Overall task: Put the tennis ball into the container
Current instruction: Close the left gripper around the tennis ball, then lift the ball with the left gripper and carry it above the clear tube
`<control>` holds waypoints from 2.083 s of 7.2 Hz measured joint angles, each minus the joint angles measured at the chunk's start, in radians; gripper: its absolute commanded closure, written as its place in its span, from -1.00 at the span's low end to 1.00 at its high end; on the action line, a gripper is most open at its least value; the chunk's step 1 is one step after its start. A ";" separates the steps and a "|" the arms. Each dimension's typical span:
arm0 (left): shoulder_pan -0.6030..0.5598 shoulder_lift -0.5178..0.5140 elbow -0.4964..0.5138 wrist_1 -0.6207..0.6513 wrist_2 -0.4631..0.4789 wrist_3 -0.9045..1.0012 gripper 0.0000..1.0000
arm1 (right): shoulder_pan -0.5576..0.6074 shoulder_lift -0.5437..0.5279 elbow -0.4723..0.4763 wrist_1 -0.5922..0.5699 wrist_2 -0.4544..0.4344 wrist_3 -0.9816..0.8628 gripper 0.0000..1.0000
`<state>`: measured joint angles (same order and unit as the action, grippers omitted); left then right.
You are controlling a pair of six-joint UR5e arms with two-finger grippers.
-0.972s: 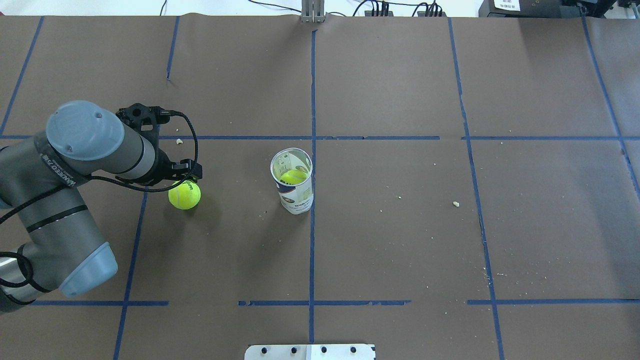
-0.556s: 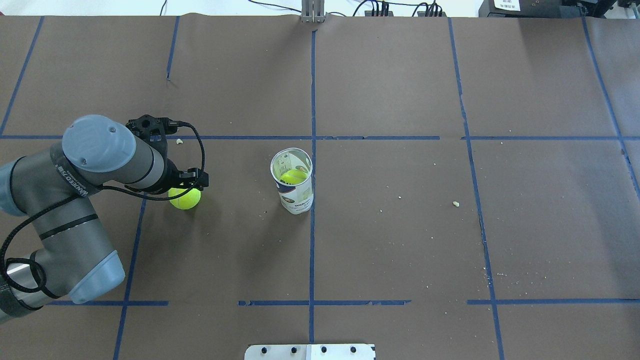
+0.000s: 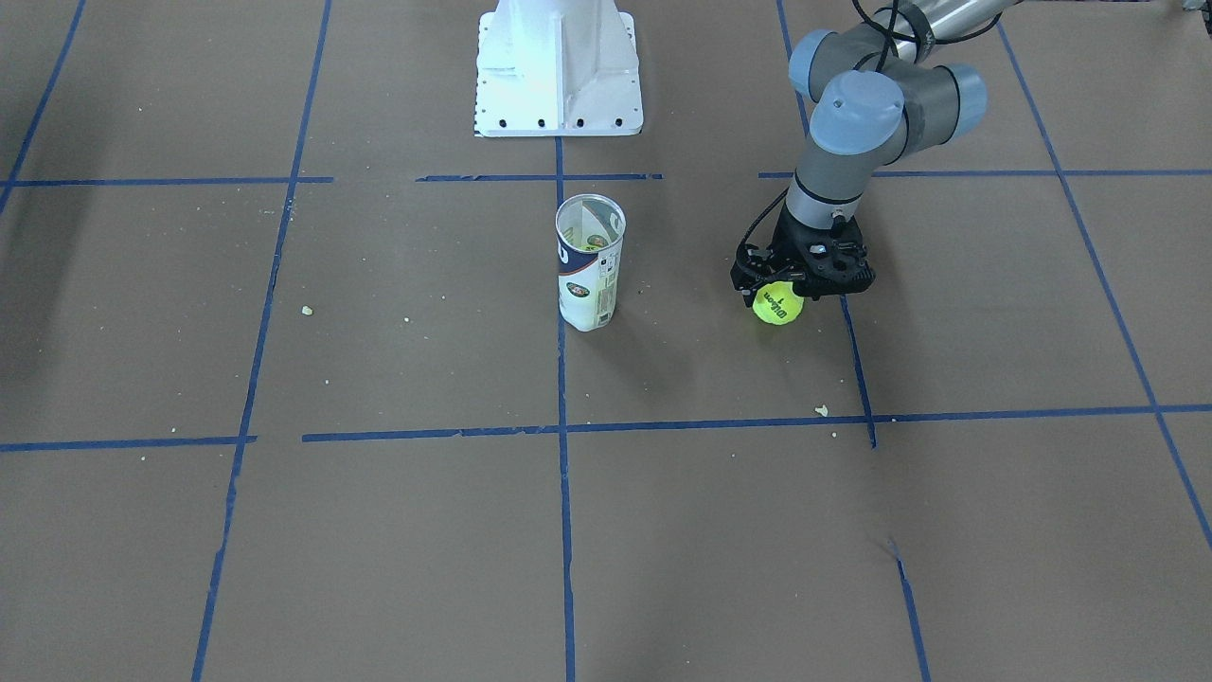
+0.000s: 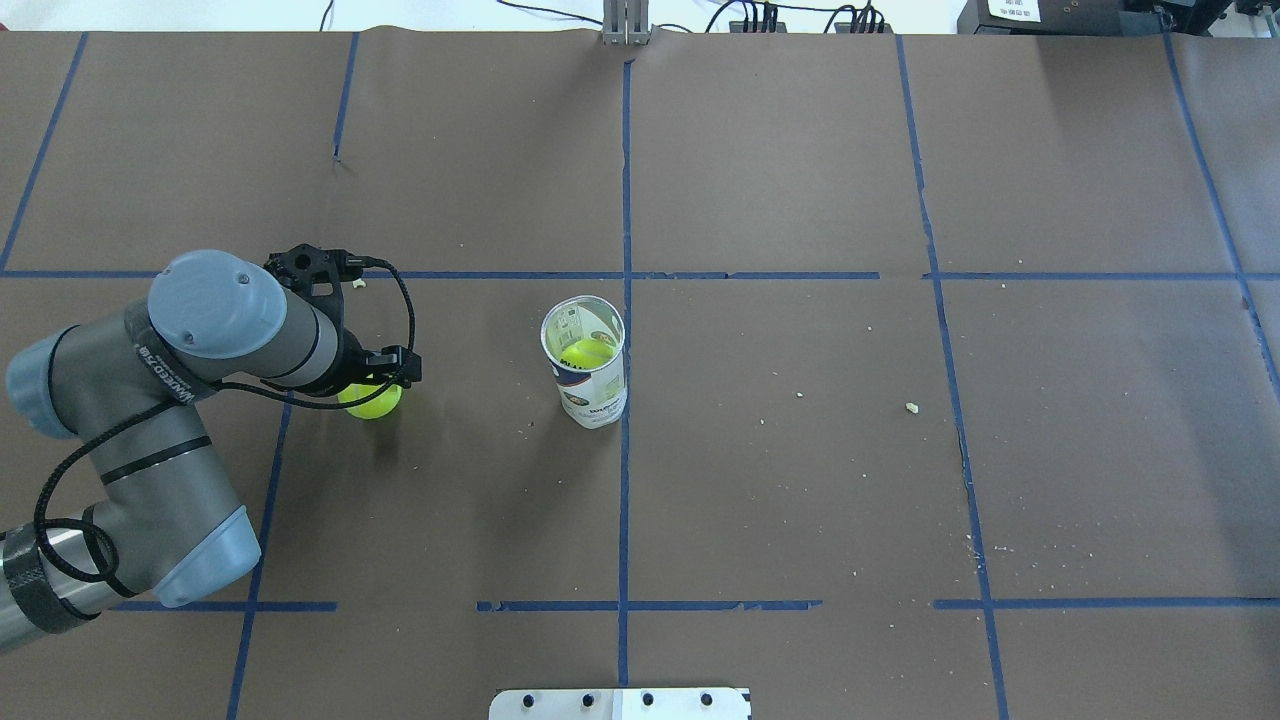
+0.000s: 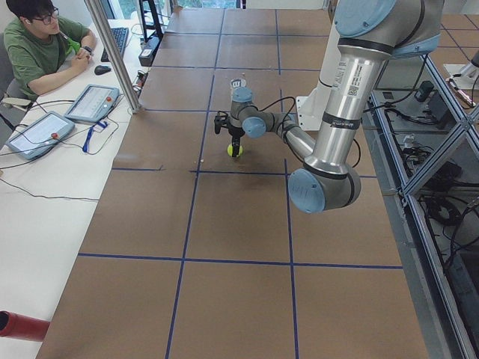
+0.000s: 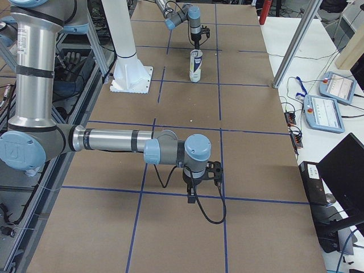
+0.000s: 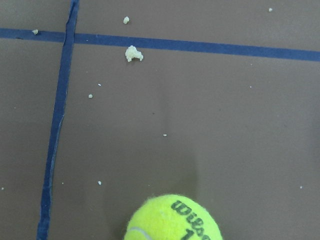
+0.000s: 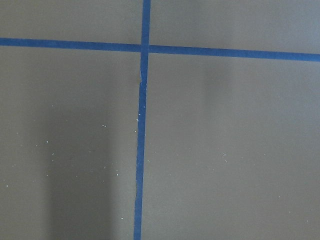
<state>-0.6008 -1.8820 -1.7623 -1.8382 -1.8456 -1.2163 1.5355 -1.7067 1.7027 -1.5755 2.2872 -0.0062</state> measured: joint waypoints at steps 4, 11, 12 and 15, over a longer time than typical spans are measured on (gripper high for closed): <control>0.012 0.001 0.032 -0.020 -0.001 -0.001 -0.93 | 0.000 -0.001 0.000 0.000 0.000 0.000 -1.00; -0.001 0.013 -0.079 0.024 -0.005 0.006 0.99 | 0.000 0.000 0.000 0.000 0.000 0.000 -1.00; -0.021 0.013 -0.148 0.102 -0.006 0.009 0.99 | 0.000 0.000 0.000 0.000 0.000 0.000 -1.00; -0.145 -0.053 -0.355 0.413 -0.029 0.013 0.99 | 0.000 0.000 0.001 0.000 0.000 0.000 -1.00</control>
<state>-0.7457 -1.9353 -2.1173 -1.4254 -1.8748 -1.2028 1.5355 -1.7064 1.7034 -1.5754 2.2872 -0.0061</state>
